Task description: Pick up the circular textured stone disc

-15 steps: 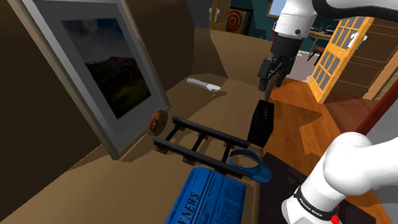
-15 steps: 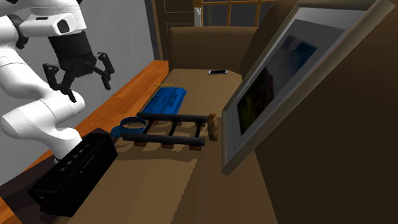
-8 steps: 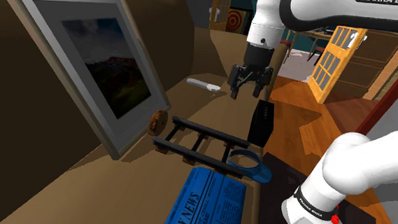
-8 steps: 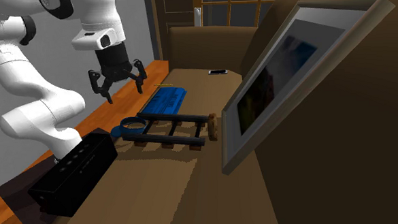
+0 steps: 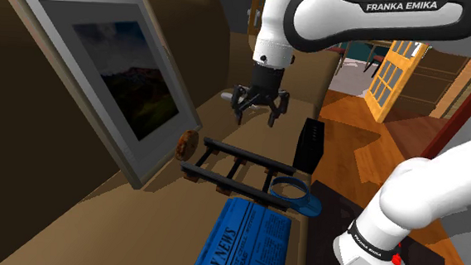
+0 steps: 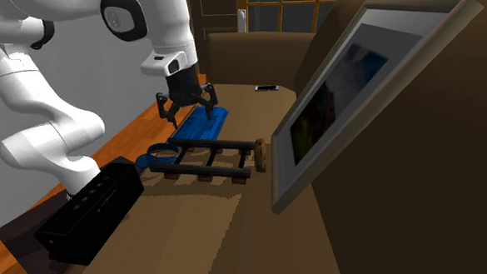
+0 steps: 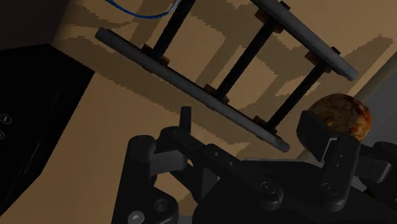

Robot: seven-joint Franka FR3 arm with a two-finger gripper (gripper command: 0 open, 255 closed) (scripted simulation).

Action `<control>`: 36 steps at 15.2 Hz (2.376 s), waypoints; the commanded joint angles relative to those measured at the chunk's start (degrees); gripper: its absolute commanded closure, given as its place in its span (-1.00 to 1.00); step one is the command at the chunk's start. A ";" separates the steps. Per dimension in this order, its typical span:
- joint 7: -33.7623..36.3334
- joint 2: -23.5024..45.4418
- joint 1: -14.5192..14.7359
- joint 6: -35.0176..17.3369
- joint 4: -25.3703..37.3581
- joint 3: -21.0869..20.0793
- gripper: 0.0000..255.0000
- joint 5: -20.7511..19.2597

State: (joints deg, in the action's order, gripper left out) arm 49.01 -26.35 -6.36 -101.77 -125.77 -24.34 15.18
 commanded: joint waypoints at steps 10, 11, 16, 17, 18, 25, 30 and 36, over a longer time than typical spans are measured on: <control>29.18 26.10 -3.49 -11.36 15.94 -10.24 -1.00 -8.09; 31.89 28.67 -3.27 -11.94 17.81 -10.53 -1.00 -9.53; 38.94 35.94 -1.73 -14.50 22.11 -10.27 -1.00 -13.65; 38.95 36.13 -1.70 -15.23 21.55 -10.24 -1.00 -13.75; 38.97 36.34 -1.66 -15.95 21.00 -10.22 -1.00 -13.87; 39.04 37.20 -1.54 -18.43 19.24 -10.08 1.00 -14.36; 39.06 37.23 -1.53 -18.47 19.22 -10.08 1.00 -14.38; 38.98 36.46 -1.64 -16.37 20.69 -10.20 1.00 -13.94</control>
State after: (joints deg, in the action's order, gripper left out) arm 87.99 10.24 -8.00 -118.77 -105.60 -34.52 1.17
